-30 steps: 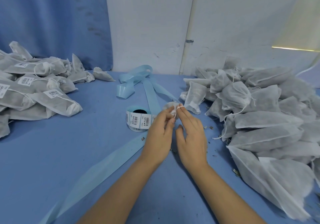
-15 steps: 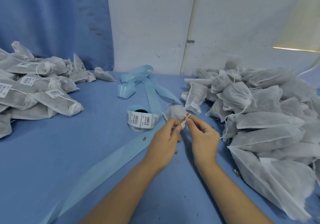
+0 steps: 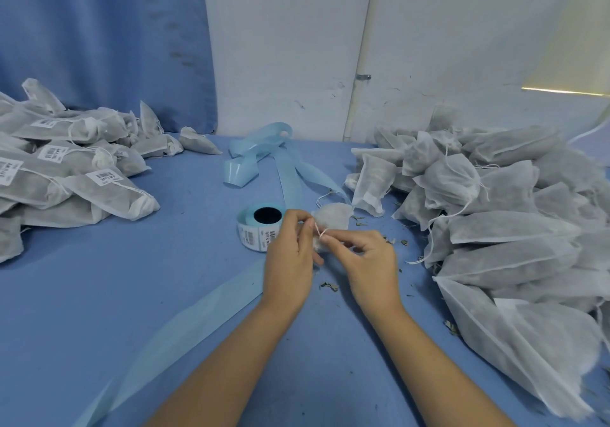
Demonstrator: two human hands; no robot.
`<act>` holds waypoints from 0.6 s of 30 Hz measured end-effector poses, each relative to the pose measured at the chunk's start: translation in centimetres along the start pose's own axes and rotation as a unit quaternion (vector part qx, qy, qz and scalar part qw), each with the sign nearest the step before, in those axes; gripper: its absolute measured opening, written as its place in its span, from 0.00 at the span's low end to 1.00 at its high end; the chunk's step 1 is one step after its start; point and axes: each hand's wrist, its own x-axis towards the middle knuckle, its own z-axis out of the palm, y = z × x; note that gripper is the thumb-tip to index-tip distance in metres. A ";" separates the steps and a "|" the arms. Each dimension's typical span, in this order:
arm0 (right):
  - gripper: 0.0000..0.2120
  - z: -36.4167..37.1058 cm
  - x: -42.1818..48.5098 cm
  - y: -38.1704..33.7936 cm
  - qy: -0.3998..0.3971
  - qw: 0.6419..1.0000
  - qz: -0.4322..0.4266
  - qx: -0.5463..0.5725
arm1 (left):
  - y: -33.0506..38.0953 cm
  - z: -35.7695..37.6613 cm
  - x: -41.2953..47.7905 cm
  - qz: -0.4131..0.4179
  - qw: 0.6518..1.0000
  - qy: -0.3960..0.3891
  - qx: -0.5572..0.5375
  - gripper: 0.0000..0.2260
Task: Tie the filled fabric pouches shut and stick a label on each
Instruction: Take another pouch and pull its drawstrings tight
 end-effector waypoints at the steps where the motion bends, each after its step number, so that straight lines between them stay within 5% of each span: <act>1: 0.05 0.1 -0.1 -0.1 -0.004 1.000 -0.006 -0.025 | 0.0 0.0 -0.1 0.003 1.000 -0.001 -0.001 0.07; 8: 0.04 0.1 -0.2 -0.3 0.036 0.997 0.001 -0.067 | 0.0 0.9 -0.4 -0.025 0.997 -0.028 -0.067 0.08; 18: 0.07 0.1 0.2 -0.7 0.026 0.976 0.165 0.142 | -0.6 1.0 -0.2 -0.018 0.996 -0.059 -0.068 0.08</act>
